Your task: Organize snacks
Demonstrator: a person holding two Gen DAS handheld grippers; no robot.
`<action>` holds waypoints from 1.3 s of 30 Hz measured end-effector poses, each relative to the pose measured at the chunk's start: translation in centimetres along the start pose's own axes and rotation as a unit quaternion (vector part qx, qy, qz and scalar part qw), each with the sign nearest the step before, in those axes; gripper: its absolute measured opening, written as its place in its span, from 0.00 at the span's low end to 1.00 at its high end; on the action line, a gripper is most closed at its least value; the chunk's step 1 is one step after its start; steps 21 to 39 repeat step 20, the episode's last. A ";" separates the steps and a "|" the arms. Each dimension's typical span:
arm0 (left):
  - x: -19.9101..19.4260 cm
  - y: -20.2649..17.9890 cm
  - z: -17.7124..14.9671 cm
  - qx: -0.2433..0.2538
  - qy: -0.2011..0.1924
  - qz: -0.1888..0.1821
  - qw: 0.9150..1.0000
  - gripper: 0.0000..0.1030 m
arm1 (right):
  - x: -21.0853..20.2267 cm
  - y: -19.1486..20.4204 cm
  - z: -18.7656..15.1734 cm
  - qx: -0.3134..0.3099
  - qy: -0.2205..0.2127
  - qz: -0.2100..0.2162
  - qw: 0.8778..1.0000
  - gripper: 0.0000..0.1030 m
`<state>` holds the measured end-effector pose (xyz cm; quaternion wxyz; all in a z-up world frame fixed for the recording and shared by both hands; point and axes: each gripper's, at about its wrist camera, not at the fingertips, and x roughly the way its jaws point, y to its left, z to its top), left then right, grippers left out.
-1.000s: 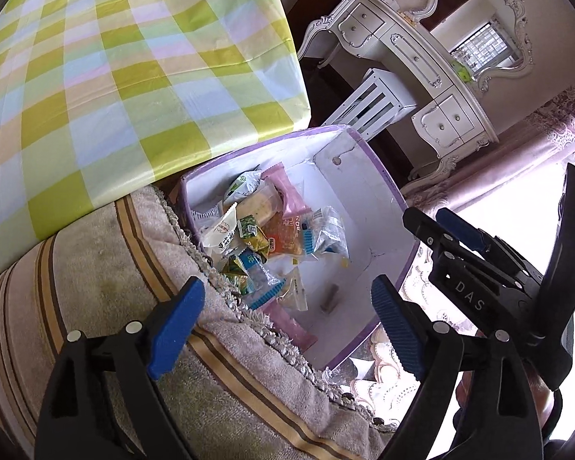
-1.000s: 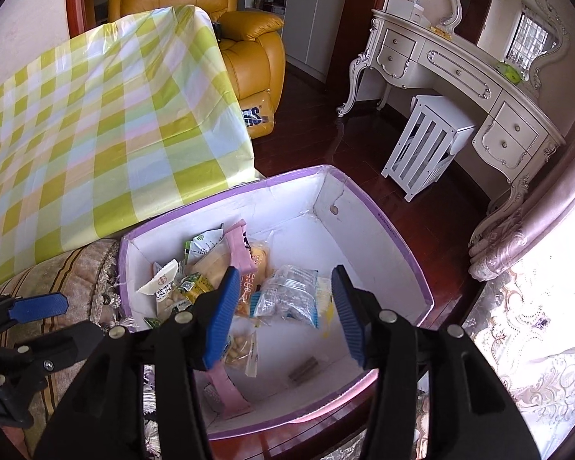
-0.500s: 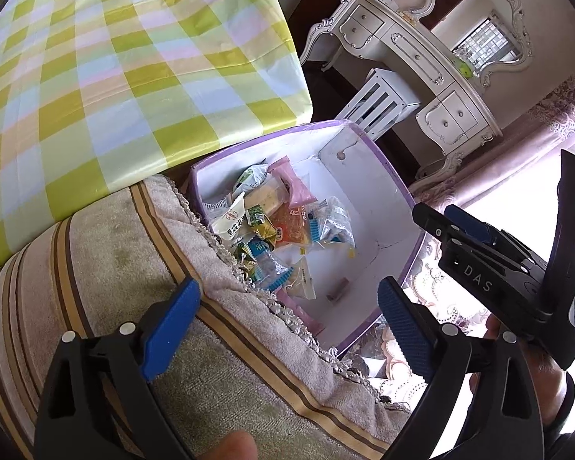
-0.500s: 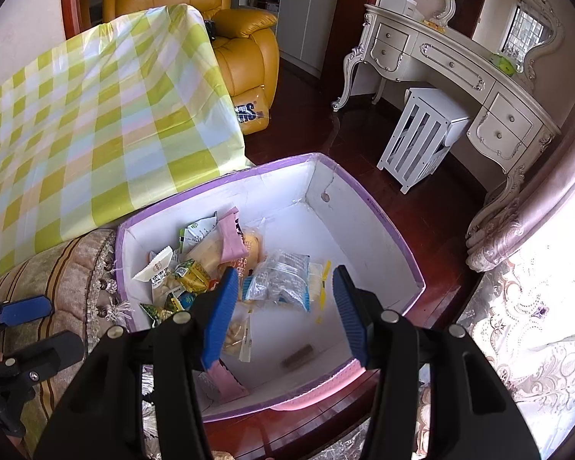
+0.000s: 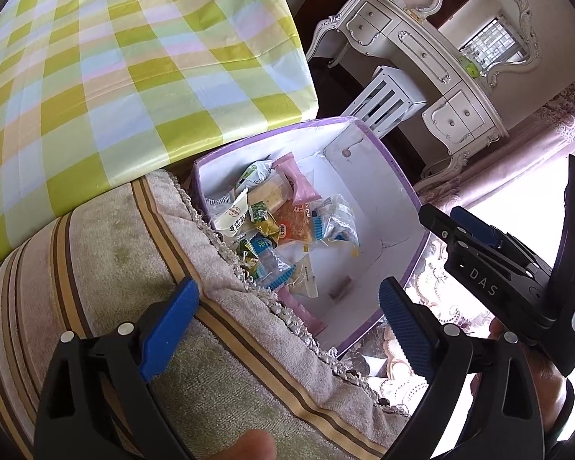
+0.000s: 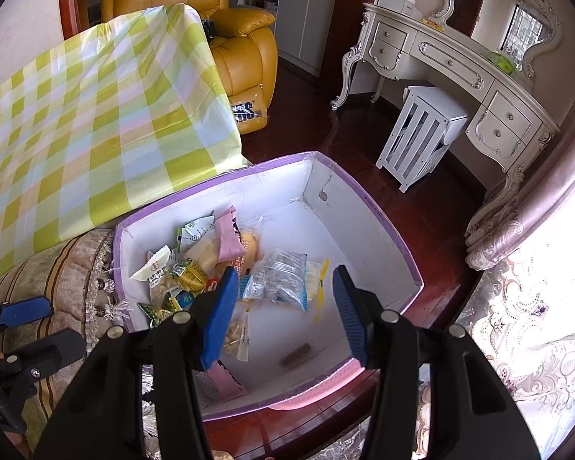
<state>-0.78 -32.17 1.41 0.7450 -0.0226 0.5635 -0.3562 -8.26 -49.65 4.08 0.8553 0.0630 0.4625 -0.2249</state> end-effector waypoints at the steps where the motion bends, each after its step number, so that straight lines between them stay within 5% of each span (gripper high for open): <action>1: 0.0 0.0 0.0 0.001 0.000 0.000 1.000 0.91 | 0.0 0.0 0.0 0.000 0.000 0.000 1.000 0.50; 39: -0.6 -0.4 0.3 0.007 -0.003 -0.029 1.000 0.96 | -0.3 -0.2 0.0 0.006 -0.005 0.015 1.000 0.59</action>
